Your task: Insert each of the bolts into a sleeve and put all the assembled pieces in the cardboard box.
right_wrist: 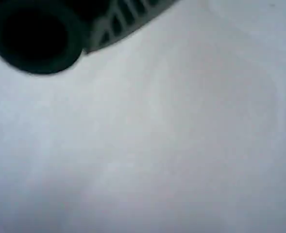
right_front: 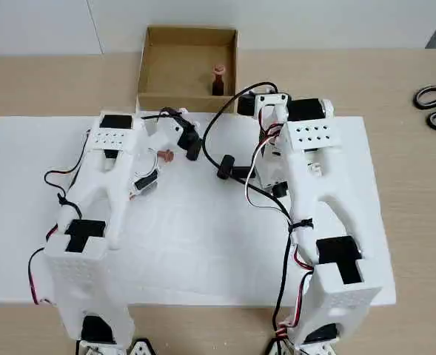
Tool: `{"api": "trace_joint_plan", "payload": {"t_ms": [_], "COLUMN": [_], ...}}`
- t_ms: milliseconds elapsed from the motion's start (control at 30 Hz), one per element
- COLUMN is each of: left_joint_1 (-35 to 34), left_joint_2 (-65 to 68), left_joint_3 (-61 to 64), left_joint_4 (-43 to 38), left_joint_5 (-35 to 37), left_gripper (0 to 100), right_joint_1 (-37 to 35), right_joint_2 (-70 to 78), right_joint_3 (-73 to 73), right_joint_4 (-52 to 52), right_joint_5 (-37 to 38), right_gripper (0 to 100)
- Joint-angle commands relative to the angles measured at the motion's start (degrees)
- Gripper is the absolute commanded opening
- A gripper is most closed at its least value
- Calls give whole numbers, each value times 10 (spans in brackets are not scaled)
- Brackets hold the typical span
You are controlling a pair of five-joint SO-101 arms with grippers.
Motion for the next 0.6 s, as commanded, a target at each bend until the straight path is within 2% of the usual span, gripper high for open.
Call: {"api": "trace_joint_plan", "payload": {"t_ms": [0, 233, 333, 567], "left_joint_1": [0, -4, -4, -4], "left_joint_2": [-34, -34, -41, -149], "left_joint_3": [-7, -58, -105, -153], "left_joint_4": [16, 76, 105, 156], "left_joint_5": [2, 3, 33, 47], "left_gripper": [5, 5, 5, 5], "right_joint_1": [4, 4, 4, 3], "right_joint_2": [-6, -7, -7, -7], "right_joint_3": [-10, -11, -11, -12], "right_joint_4": [6, 6, 6, 6], "right_joint_5": [5, 5, 5, 5], "right_gripper": [4, 4, 4, 4]}}
